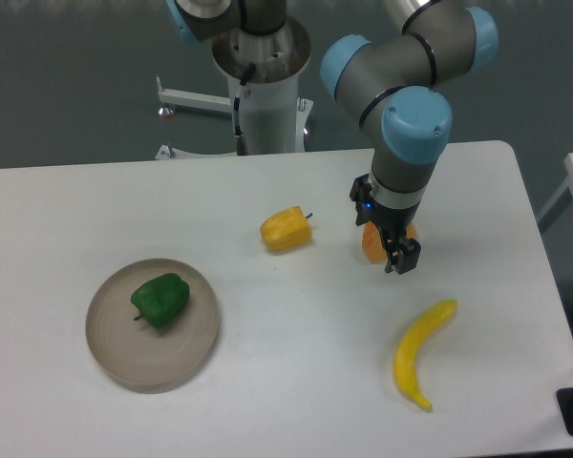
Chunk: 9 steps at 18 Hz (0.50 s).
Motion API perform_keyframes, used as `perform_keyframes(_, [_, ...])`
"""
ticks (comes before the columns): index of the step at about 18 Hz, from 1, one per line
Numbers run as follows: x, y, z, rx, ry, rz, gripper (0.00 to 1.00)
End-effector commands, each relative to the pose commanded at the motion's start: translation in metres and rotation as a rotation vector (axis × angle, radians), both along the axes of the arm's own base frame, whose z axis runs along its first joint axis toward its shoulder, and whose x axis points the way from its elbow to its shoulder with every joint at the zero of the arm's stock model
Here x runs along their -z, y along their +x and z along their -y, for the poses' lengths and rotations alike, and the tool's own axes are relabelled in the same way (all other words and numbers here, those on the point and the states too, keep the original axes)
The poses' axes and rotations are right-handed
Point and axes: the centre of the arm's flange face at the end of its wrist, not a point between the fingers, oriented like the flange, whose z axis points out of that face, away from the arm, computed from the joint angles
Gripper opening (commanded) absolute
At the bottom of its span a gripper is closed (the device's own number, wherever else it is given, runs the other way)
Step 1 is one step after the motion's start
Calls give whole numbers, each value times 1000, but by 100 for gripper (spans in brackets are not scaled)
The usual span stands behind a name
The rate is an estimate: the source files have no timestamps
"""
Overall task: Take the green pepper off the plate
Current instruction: 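Move the open gripper from the orange object over to the plate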
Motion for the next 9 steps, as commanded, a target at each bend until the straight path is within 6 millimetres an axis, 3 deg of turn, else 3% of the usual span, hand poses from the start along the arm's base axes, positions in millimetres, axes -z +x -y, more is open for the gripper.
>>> perform_keyframes(6, [2, 7, -6, 5, 24, 30, 100])
perform_keyframes(9, [17, 30, -14, 45, 14, 40, 100])
